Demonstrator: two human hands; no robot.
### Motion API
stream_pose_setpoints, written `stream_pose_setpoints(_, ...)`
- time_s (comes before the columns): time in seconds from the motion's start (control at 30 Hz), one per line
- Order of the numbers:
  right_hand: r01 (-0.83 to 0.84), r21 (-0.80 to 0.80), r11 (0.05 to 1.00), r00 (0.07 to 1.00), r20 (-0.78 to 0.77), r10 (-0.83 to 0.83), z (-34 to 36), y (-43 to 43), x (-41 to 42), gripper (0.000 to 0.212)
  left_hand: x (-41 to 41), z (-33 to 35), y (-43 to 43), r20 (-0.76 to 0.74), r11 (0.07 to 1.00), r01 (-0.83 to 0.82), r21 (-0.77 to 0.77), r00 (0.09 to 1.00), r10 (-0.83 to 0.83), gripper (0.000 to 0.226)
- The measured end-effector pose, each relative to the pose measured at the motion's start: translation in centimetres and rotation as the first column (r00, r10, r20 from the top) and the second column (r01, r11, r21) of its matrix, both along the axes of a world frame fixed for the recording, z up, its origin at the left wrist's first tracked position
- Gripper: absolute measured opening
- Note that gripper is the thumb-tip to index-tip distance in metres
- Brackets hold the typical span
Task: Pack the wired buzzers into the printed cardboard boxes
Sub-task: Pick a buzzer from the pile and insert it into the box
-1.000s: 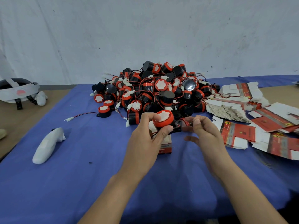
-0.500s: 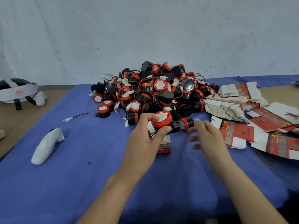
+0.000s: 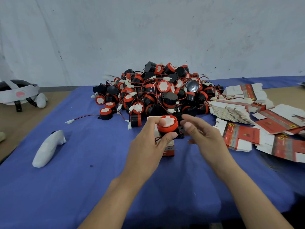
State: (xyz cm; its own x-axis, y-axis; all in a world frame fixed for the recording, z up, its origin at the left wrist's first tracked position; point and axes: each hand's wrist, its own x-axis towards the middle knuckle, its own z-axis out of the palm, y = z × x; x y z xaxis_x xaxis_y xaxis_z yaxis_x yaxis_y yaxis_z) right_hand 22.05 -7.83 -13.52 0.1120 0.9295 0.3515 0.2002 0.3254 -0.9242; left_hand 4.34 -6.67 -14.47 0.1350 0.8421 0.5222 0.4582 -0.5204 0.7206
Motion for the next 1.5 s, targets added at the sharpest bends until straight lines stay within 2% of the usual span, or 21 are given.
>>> stream_pose_setpoints(0.1, -0.015, -0.01, 1.0, 0.999, 0.044, 0.016, -0.3, 0.3, -0.1, 0.017, 0.1, 0.1, -0.1, -0.054, 1.0, 0.01, 0.025, 0.999, -0.009, 0.026)
stream_pose_setpoints(0.17, 0.036, -0.017, 0.999, 0.998, 0.055, -0.035, -0.5, 0.3, 0.0, 0.012, 0.0, 0.1, -0.2, -0.077, 1.0, 0.01, 0.028, 0.997, -0.008, 0.026)
stream_pose_setpoints(0.33, 0.194, -0.01, 0.981, 0.98, 0.051, -0.193, -0.6, 0.4, 0.6, 0.013, 0.0, 0.0, -0.1, -0.067, 1.0, 0.006, 0.024, 0.998, -0.004, 0.026)
stream_pose_setpoints(0.43, 0.302, -0.047, 0.952, 0.931, -0.198, -0.305, -0.4, 0.7, 1.5, 0.019, -0.1, -0.1, 0.0, -0.052, 1.0, 0.004, 0.014, 0.999, -0.004, 0.026)
stream_pose_setpoints(0.5, 0.363, -0.153, 0.919, 0.841, -0.371, -0.394, -0.2, 0.9, 2.4, 0.022, -0.2, -0.2, 0.1, -0.045, 1.0, -0.006, 0.02, 0.999, 0.007, 0.026)
stream_pose_setpoints(0.57, 0.364, -0.269, 0.892, 0.761, -0.465, -0.452, -0.2, 1.0, 3.3, 0.023, -0.2, -0.2, 0.2, -0.048, 0.999, -0.02, 0.037, 0.999, 0.022, 0.027)
stream_pose_setpoints(0.6, 0.348, -0.324, 0.88, 0.753, -0.462, -0.468, -0.1, 0.8, 3.6, 0.024, -0.3, -0.2, 0.2, -0.049, 0.999, -0.025, 0.042, 0.998, 0.027, 0.026)
stream_pose_setpoints(0.63, 0.353, -0.352, 0.867, 0.784, -0.394, -0.479, -0.7, 1.1, 4.1, 0.025, -0.3, -0.2, 0.2, -0.048, 0.999, -0.028, 0.045, 0.998, 0.03, 0.026)
stream_pose_setpoints(0.7, 0.401, -0.312, 0.861, 0.889, -0.091, -0.448, -1.4, 1.1, 4.4, 0.024, -0.3, -0.3, 0.2, -0.049, 0.998, -0.032, 0.048, 0.998, 0.034, 0.026)
stream_pose_setpoints(0.77, 0.434, -0.197, 0.879, 0.893, 0.219, -0.392, -1.8, 0.8, 4.0, 0.012, -0.2, -0.2, 0.1, -0.055, 0.998, -0.034, 0.05, 0.998, 0.037, 0.026)
stream_pose_setpoints(0.8, 0.45, -0.158, 0.879, 0.868, 0.307, -0.39, -1.7, 0.5, 3.5, 0.025, -0.2, -0.1, 0.1, -0.056, 0.998, -0.033, 0.049, 0.998, 0.036, 0.027)
stream_pose_setpoints(0.87, 0.427, -0.157, 0.89, 0.862, 0.369, -0.348, -1.6, 0.4, 3.0, 0.022, -0.1, 0.0, 0.0, -0.063, 0.998, -0.035, 0.052, 0.997, 0.038, 0.027)
stream_pose_setpoints(0.93, 0.424, -0.163, 0.891, 0.823, 0.479, -0.304, -1.5, 0.2, 2.5, 0.04, 0.0, 0.0, -0.1, -0.07, 0.998, -0.037, 0.056, 0.997, 0.041, 0.026)
stream_pose_setpoints(1.0, 0.376, -0.14, 0.916, 0.802, 0.545, -0.246, -1.6, 0.4, 2.2, 0.024, 0.0, 0.0, -0.1, -0.081, 0.997, -0.039, 0.059, 0.996, 0.044, 0.025)
stream_pose_setpoints(1.03, 0.328, -0.15, 0.933, 0.817, 0.541, -0.201, -1.7, 0.5, 2.1, 0.037, 0.0, 0.1, -0.2, -0.088, 0.997, -0.04, 0.064, 0.995, 0.046, 0.025)
stream_pose_setpoints(1.07, 0.29, -0.153, 0.945, 0.86, 0.474, -0.187, -1.5, 0.4, 1.7, 0.052, 0.0, 0.1, -0.2, -0.091, 0.997, -0.041, 0.066, 0.995, 0.047, 0.025)
stream_pose_setpoints(1.1, 0.233, -0.171, 0.957, 0.928, 0.332, -0.166, -1.3, 0.4, 1.6, 0.056, 0.0, 0.1, -0.2, -0.091, 0.997, -0.04, 0.066, 0.995, 0.046, 0.025)
stream_pose_setpoints(1.17, 0.116, -0.127, 0.985, 0.993, 0.046, -0.111, -0.6, 0.3, 1.0, 0.04, 0.0, 0.1, -0.1, -0.076, 0.998, -0.036, 0.058, 0.996, 0.041, 0.026)
stream_pose_setpoints(1.23, -0.018, -0.101, 0.995, 0.994, -0.111, 0.007, -0.3, 0.2, 0.4, 0.028, 0.0, 0.2, 0.0, -0.062, 0.997, -0.042, 0.058, 0.997, 0.046, 0.027)
stream_pose_setpoints(1.37, -0.271, -0.061, 0.961, 0.954, -0.152, 0.259, -0.9, 0.0, -0.5, 0.046, 0.6, 0.5, -0.3, 0.074, 1.0, 0.002, 0.023, 0.997, -0.004, 0.026)
stream_pose_setpoints(1.5, -0.286, -0.025, 0.958, 0.947, -0.161, 0.279, -1.3, 0.3, -1.0, 0.053, 0.9, 0.7, -0.7, 0.232, 0.996, 0.084, -0.03, 0.97, -0.075, 0.036)
